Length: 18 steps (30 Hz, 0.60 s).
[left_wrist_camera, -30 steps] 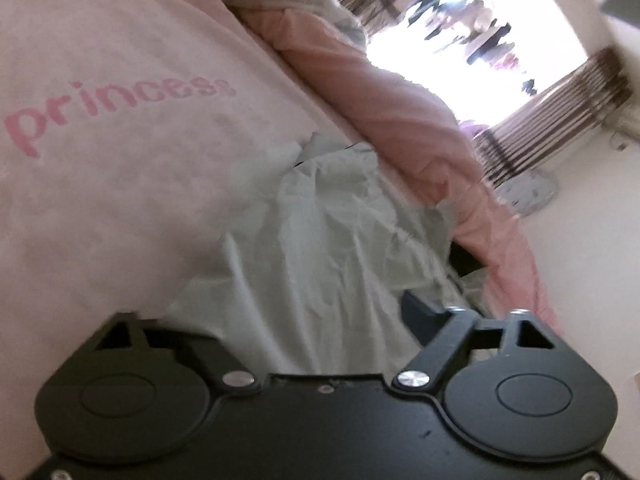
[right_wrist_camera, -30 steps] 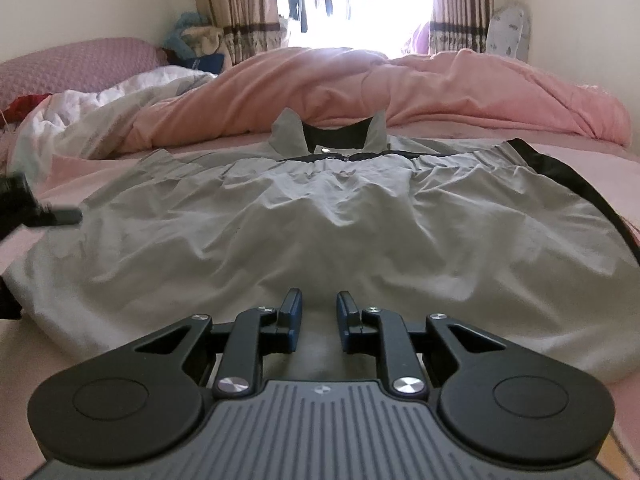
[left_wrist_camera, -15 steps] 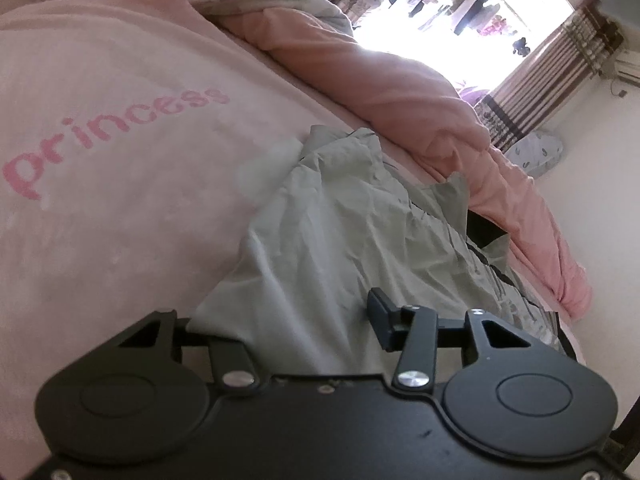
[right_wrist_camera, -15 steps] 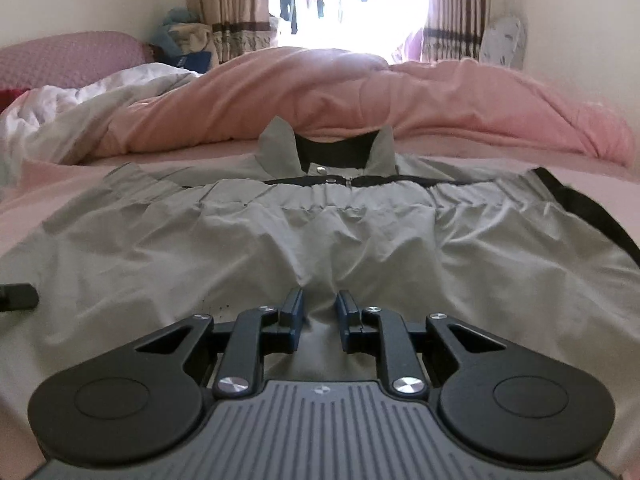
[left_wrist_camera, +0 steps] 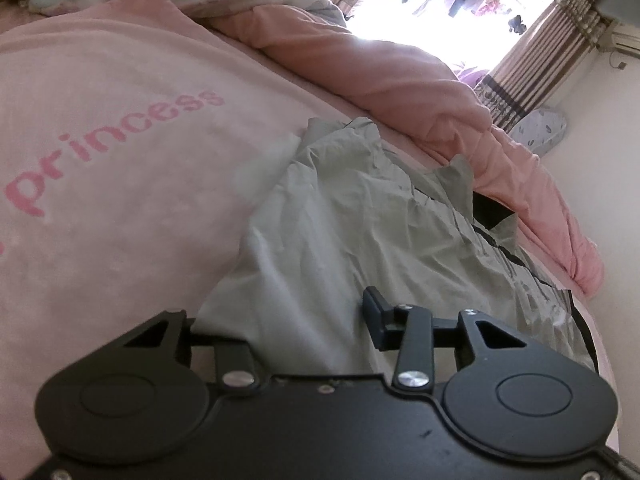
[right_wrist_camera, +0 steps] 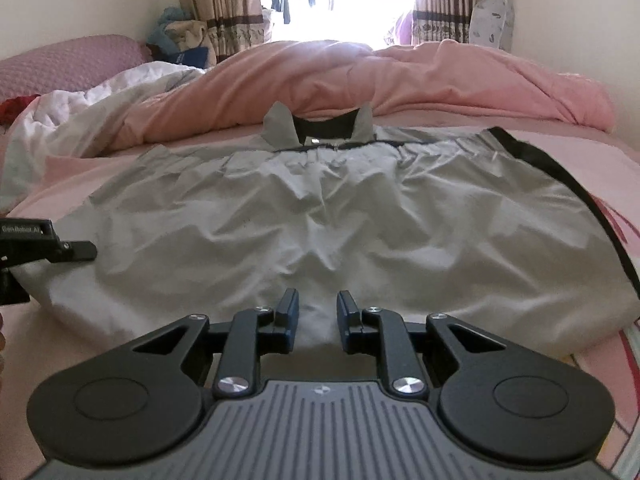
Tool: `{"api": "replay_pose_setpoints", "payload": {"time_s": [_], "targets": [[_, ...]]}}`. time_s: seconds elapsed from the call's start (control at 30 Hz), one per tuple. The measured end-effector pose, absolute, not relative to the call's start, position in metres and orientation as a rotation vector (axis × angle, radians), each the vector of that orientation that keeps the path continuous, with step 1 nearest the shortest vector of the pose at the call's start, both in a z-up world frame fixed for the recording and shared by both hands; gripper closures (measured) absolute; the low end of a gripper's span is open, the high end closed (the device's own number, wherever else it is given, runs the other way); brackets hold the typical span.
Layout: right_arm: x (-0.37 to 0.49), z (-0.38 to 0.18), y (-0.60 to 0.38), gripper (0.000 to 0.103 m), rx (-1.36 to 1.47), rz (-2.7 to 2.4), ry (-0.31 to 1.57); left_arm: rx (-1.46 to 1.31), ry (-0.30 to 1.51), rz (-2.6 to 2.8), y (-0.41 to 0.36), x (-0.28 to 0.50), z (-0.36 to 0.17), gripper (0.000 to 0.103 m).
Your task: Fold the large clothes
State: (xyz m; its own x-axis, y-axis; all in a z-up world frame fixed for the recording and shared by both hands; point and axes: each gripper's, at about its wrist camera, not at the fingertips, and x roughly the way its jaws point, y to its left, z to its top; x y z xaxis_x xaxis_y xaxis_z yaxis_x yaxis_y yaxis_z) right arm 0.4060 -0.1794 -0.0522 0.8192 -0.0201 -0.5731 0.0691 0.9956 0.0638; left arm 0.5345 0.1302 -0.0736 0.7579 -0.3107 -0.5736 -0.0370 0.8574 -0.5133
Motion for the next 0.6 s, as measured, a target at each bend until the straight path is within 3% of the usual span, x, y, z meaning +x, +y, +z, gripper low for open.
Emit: {"api": "replay_pose_setpoints", "payload": {"time_s": [0.13, 0.37, 0.6], "targets": [[0.405, -0.062, -0.174, 0.082, 0.032, -0.057, 0.579, -0.523, 0.704, -0.149, 0.130, 0.536, -0.073, 0.064], [0.400, -0.046, -0.193, 0.077, 0.113, 0.006, 0.602, -0.496, 0.699, -0.150, 0.119, 0.535, -0.056, 0.089], [0.360, -0.030, -0.251, 0.077, 0.199, -0.037, 0.589, -0.539, 0.600, -0.296, 0.087, 0.527, -0.008, 0.100]]}}
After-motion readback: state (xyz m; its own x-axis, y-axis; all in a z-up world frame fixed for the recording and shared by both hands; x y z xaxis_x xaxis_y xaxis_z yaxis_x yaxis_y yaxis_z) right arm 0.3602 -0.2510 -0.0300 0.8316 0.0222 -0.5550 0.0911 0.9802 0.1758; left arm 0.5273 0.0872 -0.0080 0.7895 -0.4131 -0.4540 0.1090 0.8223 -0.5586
